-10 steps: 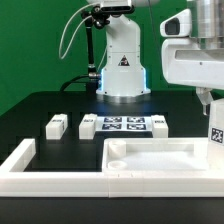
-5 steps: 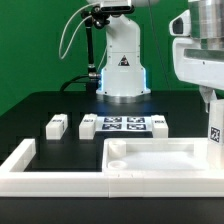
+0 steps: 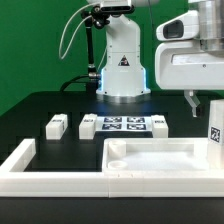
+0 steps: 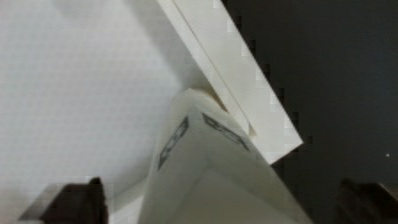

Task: Assemble desk

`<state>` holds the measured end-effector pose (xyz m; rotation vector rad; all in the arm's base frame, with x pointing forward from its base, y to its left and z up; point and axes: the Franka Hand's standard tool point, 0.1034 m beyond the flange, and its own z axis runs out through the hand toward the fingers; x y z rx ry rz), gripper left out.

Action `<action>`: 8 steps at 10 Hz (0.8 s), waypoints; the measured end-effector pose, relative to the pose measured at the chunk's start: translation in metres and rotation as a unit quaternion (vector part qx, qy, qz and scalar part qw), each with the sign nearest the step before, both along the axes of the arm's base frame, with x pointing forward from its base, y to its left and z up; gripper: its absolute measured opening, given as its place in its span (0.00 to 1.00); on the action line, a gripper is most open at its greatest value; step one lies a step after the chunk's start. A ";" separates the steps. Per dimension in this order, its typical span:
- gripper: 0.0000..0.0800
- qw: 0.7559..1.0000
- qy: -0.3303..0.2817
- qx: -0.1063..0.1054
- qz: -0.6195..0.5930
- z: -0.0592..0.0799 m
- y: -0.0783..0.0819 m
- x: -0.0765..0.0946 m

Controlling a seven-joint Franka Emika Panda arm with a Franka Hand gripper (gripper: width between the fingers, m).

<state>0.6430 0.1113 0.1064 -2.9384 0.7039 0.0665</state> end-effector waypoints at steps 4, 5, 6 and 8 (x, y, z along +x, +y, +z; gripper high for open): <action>0.81 0.965 -0.065 -0.014 0.253 0.003 0.006 -0.001; 0.81 0.947 -0.085 -0.018 0.309 0.003 0.008 -0.006; 0.81 0.952 -0.079 -0.016 0.296 0.001 0.007 -0.008; 0.78 0.954 -0.078 -0.016 0.288 0.001 0.007 -0.008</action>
Offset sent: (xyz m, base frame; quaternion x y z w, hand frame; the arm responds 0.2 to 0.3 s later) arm -0.0224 0.0183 0.0120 0.0306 0.0606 -0.3662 0.9281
